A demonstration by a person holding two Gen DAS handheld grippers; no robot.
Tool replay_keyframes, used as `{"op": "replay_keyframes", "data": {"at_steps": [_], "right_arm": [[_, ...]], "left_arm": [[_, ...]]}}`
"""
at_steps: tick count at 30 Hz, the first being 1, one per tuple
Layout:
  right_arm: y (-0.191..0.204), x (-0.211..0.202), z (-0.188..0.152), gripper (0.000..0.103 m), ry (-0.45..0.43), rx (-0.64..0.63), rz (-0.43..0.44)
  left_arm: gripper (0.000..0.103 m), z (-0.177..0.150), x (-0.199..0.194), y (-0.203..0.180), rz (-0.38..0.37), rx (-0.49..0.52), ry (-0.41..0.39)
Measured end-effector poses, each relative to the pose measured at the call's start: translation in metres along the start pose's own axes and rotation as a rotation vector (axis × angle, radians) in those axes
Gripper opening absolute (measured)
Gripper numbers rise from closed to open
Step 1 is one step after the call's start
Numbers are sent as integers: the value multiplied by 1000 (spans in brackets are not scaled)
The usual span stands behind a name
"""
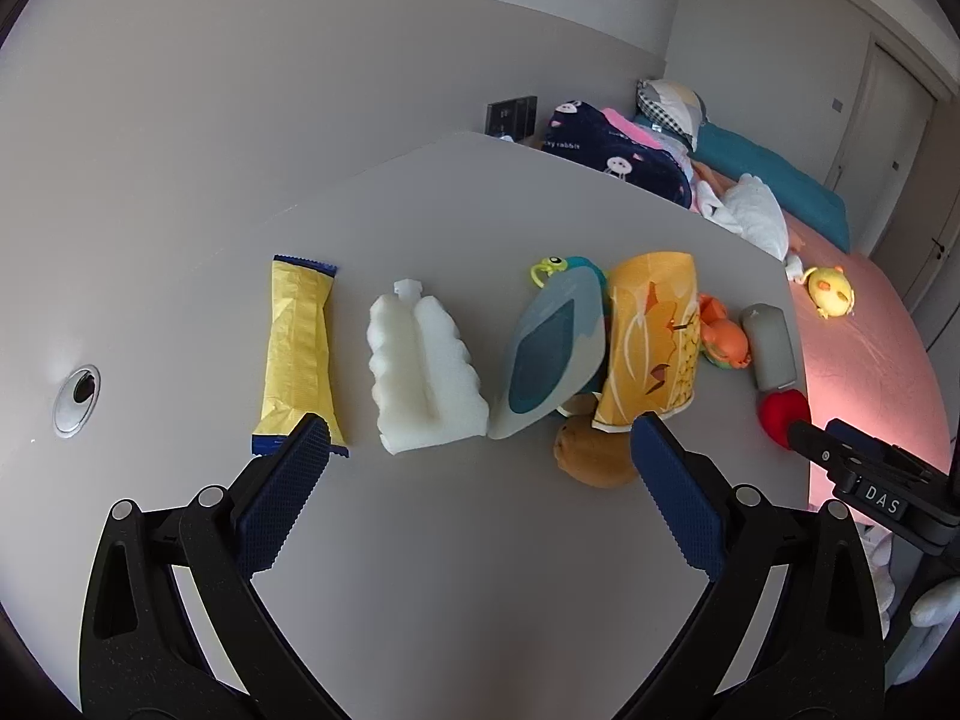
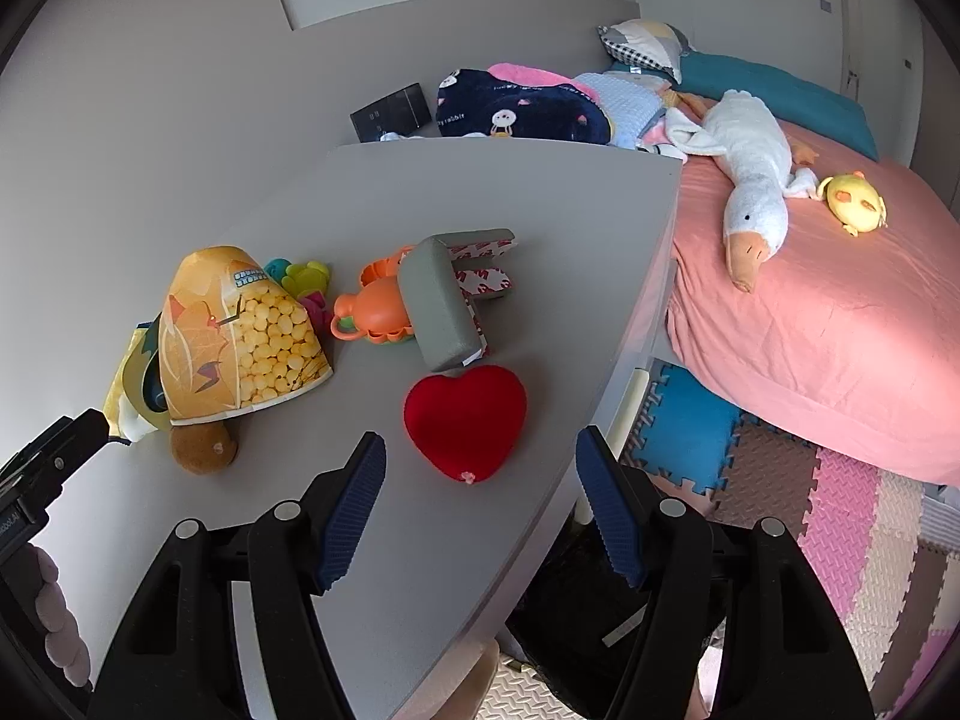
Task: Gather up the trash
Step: 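Grasp the red heart with the right tool while the left tool grasps the yellow snack wrapper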
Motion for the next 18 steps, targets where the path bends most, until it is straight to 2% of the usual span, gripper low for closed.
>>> {"op": "replay_keyframes", "data": {"at_steps": [8,10,18], "right_arm": [[8,19,5,66,-9,-32,-58],[12,21,6,51,-17,-57,-71],[17,22,6,50,-32,-72,-58]], "left_arm": [[97,8,15,33,30,-80,13],[97,10,18,40,38,-94,14],[97,18,27,68,99,-143,-4]]}}
Point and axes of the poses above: each gripper's, at about its wrist camera, not at the fingertips, and x roughly the way its jaws point, y to its left, z to its top, the point moved 1 cm from there along x, roughly the way its jaws point, and after that the axes turned 5 degrees about -x, right-handed, at the moved point
